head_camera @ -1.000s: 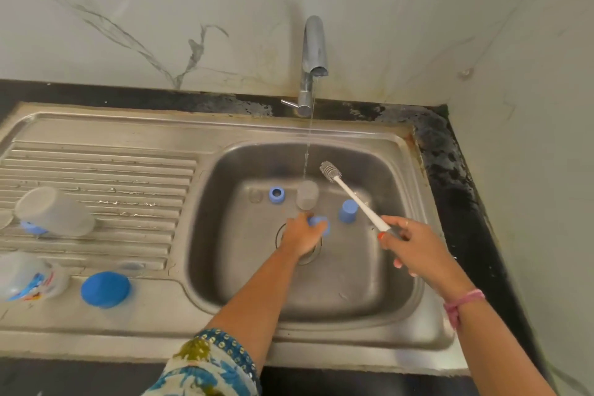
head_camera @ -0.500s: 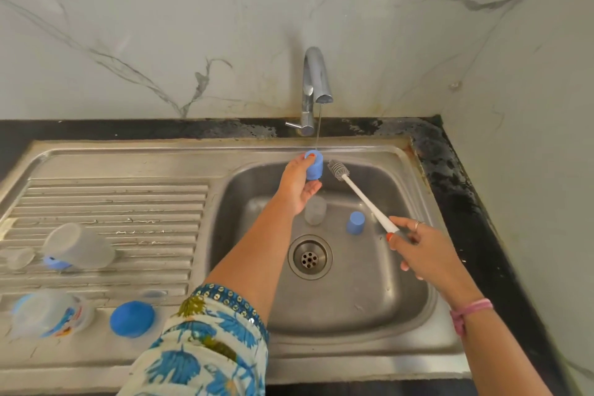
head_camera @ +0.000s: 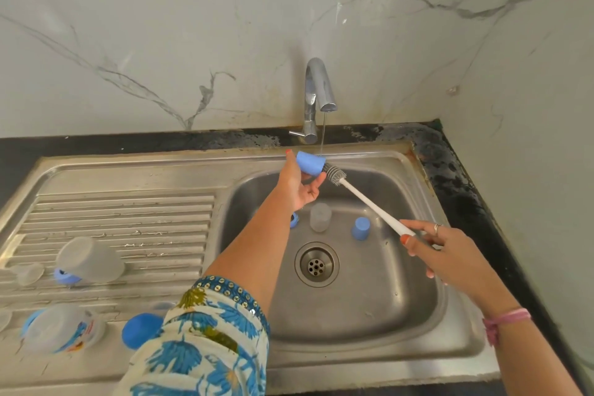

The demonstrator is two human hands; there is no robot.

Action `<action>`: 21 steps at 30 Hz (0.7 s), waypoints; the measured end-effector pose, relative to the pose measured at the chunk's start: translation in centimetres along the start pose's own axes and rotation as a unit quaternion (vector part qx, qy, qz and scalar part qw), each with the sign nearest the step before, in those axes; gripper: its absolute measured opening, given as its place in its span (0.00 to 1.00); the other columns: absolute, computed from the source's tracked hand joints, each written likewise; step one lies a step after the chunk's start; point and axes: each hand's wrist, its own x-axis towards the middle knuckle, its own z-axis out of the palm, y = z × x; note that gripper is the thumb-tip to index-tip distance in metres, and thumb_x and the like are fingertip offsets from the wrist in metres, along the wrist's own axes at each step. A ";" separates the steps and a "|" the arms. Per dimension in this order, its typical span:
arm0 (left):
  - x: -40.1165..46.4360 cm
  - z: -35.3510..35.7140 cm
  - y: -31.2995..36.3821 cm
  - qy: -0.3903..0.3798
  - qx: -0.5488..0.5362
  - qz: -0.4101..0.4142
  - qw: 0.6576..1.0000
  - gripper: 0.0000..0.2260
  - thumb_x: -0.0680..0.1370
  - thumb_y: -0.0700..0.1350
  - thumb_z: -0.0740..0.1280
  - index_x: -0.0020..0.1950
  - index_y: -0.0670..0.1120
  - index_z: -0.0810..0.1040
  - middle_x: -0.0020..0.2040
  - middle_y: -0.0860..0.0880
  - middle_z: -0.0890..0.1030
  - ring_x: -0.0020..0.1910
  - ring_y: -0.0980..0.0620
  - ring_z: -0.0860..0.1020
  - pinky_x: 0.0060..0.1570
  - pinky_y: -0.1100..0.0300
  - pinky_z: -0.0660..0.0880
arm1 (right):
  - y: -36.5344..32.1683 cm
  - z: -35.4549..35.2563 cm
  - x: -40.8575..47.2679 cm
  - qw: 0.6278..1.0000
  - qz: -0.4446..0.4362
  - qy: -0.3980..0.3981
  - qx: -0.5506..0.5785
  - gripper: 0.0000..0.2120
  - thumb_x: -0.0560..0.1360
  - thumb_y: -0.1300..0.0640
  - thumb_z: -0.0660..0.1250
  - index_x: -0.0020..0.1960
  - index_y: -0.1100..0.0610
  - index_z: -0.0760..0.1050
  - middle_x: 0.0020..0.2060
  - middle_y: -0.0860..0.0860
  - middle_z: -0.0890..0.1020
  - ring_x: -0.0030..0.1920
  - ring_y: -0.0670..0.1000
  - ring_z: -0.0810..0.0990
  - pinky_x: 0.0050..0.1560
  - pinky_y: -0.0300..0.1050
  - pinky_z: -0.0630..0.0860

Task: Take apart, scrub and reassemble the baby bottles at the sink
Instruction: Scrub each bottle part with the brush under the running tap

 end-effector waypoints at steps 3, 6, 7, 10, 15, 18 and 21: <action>-0.2 0.2 0.4 0.009 0.080 0.002 0.997 0.25 0.74 0.67 0.64 0.60 0.49 0.74 0.45 0.48 0.79 0.29 0.55 0.77 0.25 0.66 0.66 | -0.1 0.3 -0.2 0.999 -0.026 0.012 -0.032 0.13 0.77 0.52 0.68 0.61 0.42 0.78 0.39 0.47 0.81 0.31 0.40 0.77 0.33 0.32 0.73; 0.0 0.9 0.1 -0.001 0.165 0.030 0.986 0.17 0.77 0.62 0.66 0.56 0.50 0.74 0.42 0.48 0.77 0.34 0.55 0.73 0.31 0.65 0.66 | -0.9 1.1 0.0 0.981 -0.077 0.044 -0.173 0.16 0.79 0.50 0.64 0.66 0.39 0.74 0.47 0.40 0.80 0.43 0.41 0.78 0.42 0.39 0.75; 0.2 1.2 0.0 -0.011 0.168 0.035 0.985 0.14 0.78 0.58 0.66 0.54 0.48 0.74 0.44 0.47 0.77 0.37 0.54 0.74 0.33 0.64 0.68 | -1.3 1.5 0.1 0.966 -0.084 0.058 -0.239 0.17 0.80 0.49 0.62 0.68 0.39 0.71 0.50 0.42 0.79 0.45 0.44 0.79 0.44 0.43 0.76; 0.4 1.5 0.3 -0.035 0.072 0.023 0.997 0.05 0.80 0.44 0.62 0.50 0.43 0.73 0.46 0.43 0.75 0.41 0.48 0.75 0.45 0.54 0.76 | -2.1 3.2 0.6 0.945 -0.087 0.061 -0.310 0.19 0.81 0.49 0.58 0.72 0.40 0.66 0.51 0.47 0.77 0.47 0.52 0.79 0.47 0.50 0.78; 1.1 1.7 0.8 0.004 -0.003 0.045 0.999 0.05 0.77 0.45 0.66 0.46 0.45 0.72 0.44 0.44 0.73 0.39 0.49 0.76 0.54 0.45 0.77 | -1.9 5.3 1.0 0.994 -0.082 -0.006 -0.070 0.13 0.80 0.53 0.63 0.63 0.44 0.76 0.34 0.46 0.79 0.33 0.42 0.76 0.35 0.36 0.73; 1.1 1.9 0.5 0.002 -0.035 0.063 0.997 0.10 0.75 0.49 0.72 0.50 0.48 0.74 0.46 0.45 0.75 0.40 0.51 0.77 0.46 0.51 0.80 | -1.8 5.5 1.3 0.996 -0.073 0.022 0.043 0.12 0.79 0.53 0.64 0.57 0.36 0.77 0.32 0.44 0.80 0.31 0.43 0.75 0.32 0.35 0.72; 1.4 2.2 0.1 0.025 -0.002 0.057 0.998 0.15 0.74 0.53 0.72 0.52 0.46 0.75 0.43 0.46 0.78 0.38 0.52 0.77 0.38 0.58 0.79 | -1.6 5.0 1.0 0.995 -0.066 0.069 -0.031 0.16 0.80 0.50 0.62 0.62 0.31 0.72 0.39 0.49 0.82 0.39 0.52 0.79 0.43 0.51 0.79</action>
